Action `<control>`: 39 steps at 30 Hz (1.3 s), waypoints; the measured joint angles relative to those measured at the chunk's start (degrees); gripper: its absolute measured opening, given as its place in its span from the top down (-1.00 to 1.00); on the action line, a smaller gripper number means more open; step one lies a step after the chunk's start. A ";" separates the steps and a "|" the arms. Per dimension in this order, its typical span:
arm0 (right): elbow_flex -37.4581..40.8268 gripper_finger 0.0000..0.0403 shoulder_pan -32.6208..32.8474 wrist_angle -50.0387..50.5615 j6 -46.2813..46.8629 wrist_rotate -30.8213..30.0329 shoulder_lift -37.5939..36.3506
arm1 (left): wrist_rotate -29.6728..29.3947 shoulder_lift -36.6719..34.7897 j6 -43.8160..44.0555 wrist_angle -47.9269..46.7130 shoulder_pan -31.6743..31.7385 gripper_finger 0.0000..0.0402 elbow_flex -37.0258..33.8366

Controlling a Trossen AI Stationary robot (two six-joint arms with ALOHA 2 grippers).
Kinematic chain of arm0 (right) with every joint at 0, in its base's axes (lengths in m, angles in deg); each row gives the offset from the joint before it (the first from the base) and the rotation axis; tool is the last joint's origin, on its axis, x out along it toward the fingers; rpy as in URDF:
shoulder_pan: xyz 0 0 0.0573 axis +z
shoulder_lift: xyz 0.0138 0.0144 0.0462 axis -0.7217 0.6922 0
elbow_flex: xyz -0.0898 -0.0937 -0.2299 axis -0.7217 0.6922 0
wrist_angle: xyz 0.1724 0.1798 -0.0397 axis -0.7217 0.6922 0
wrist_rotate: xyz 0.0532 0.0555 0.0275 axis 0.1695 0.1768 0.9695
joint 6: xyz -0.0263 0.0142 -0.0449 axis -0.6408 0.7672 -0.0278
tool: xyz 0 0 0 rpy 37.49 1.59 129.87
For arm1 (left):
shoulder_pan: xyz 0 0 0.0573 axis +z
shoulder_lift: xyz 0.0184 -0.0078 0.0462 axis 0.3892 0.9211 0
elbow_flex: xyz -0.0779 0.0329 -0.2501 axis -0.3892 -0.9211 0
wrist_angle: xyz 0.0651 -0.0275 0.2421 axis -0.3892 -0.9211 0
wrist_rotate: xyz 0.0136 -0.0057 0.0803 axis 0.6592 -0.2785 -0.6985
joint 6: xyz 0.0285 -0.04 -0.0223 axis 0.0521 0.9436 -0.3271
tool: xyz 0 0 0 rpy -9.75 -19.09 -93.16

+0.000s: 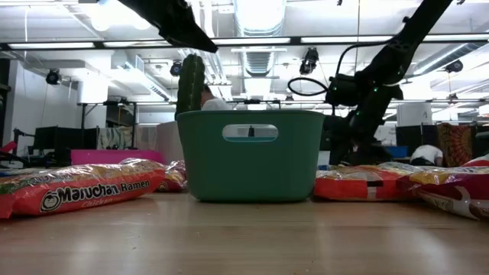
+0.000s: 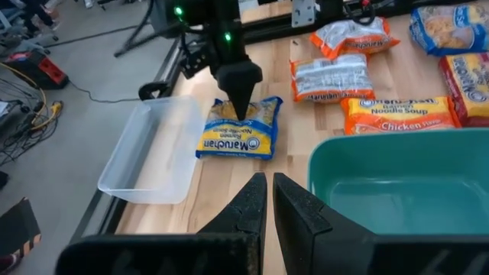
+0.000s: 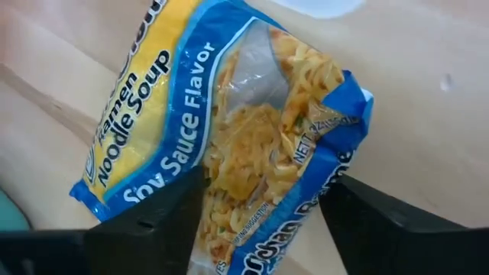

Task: Sort Maruchan noodles
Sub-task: Put the blue noodle pack into the green bin

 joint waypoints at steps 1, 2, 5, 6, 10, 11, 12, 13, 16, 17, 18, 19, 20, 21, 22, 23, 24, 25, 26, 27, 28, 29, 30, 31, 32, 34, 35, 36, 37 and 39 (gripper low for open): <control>0.00 -0.06 0.00 -0.33 -0.43 0.07 0.00 | 0.00 0.54 0.00 0.08 0.00 0.96 0.00; 0.00 0.01 0.05 -0.42 -0.69 0.19 0.00 | 0.00 1.03 0.02 0.26 0.00 0.96 0.00; 0.00 0.25 0.09 -0.74 -0.82 0.29 -0.08 | -0.01 2.37 0.02 0.93 0.00 0.96 0.00; 0.02 0.34 0.09 -1.10 -0.82 0.29 -0.08 | -0.02 2.75 0.04 1.10 0.00 0.96 0.00; 0.02 0.74 0.09 -2.42 -0.80 0.30 -0.33 | -0.02 3.76 0.56 1.05 0.00 0.96 0.00; 0.02 0.84 0.09 -2.70 -0.80 0.31 -0.54 | -0.02 3.89 0.76 1.06 0.00 0.96 0.00; 0.02 0.89 0.09 -2.79 -0.82 0.31 -0.86 | -0.02 3.93 1.07 1.12 0.00 0.96 0.00; 0.02 0.92 0.09 -2.63 -0.79 0.30 -1.40 | -0.02 3.91 1.17 0.99 0.00 0.96 0.00; 0.04 0.94 0.09 -2.16 -0.50 0.23 -3.85 | -0.03 3.53 1.52 0.34 0.00 0.96 0.00; 0.04 0.95 0.09 -1.81 -0.39 0.20 -5.01 | -0.03 3.31 1.53 0.21 0.00 0.96 0.00; 0.04 0.95 0.14 -1.54 -0.29 0.19 -6.32 | -0.04 3.00 1.53 0.22 0.00 0.96 0.00; 0.04 0.95 0.20 -1.03 -0.25 0.11 -7.71 | -0.04 2.76 1.53 0.21 0.00 0.96 0.00; 0.05 0.95 0.34 -0.19 -0.23 0.06 -9.25 | -0.04 2.57 1.55 0.23 0.00 0.96 0.00; 0.09 0.95 0.68 0.54 -0.19 0.00 -10.89 | -0.04 2.35 1.55 0.13 0.00 0.96 0.00; 0.09 0.95 1.16 0.99 -0.17 -0.03 -12.66 | -0.04 2.23 1.55 0.05 0.00 0.96 0.00; 0.09 0.95 1.84 1.28 -0.19 -0.20 -14.45 | -0.03 2.02 1.55 0.11 0.00 0.96 0.00; 0.09 0.95 2.69 1.39 -0.17 -0.50 -16.28 | -0.04 1.86 1.55 0.10 0.00 0.96 0.00; 0.09 0.95 3.72 1.32 -0.14 -0.70 -18.08 | -0.02 1.78 1.55 0.15 0.00 0.96 0.00; 0.09 0.95 4.92 1.28 -0.10 -1.43 -19.85 | -0.03 1.74 1.55 0.18 0.00 0.96 0.00; 0.09 0.96 6.32 1.30 0.06 -2.65 -21.51 | -0.04 1.72 1.52 0.12 0.00 0.96 0.00; 0.09 0.96 7.84 1.28 0.44 -4.15 -23.02 | -0.03 1.72 1.47 0.12 0.00 0.96 0.00; 0.09 0.96 9.48 1.26 0.63 -5.75 -24.62 | -0.04 1.72 1.33 0.12 0.00 0.96 0.00; 0.09 0.96 11.08 1.14 0.80 -7.27 -25.97 | -0.04 1.70 1.18 0.14 0.00 0.96 0.00; 0.09 0.96 12.70 0.84 0.87 -8.74 -27.14 | -0.04 1.70 1.07 0.16 0.00 0.96 0.00; 0.09 0.96 14.45 0.31 1.09 -10.19 -28.21 | -0.04 1.69 0.99 0.15 0.00 0.96 0.00; 0.09 0.96 17.87 -1.16 1.92 -13.38 -29.73 | -0.02 1.45 0.90 0.14 0.00 0.96 0.00; 0.09 0.96 19.57 -2.13 1.95 -14.73 -30.24 | -0.04 1.22 0.88 0.17 0.00 0.96 0.00; 0.09 0.96 21.13 -3.31 1.93 -15.93 -30.55 | -0.02 1.00 0.84 0.16 0.00 0.96 0.00; 0.09 0.96 22.65 -4.69 1.89 -16.91 -30.59 | -0.03 0.77 0.69 0.21 0.00 0.96 0.00; 0.09 0.96 25.40 -7.70 1.67 -18.23 -30.26 | -0.02 0.14 0.66 0.12 0.00 0.96 0.00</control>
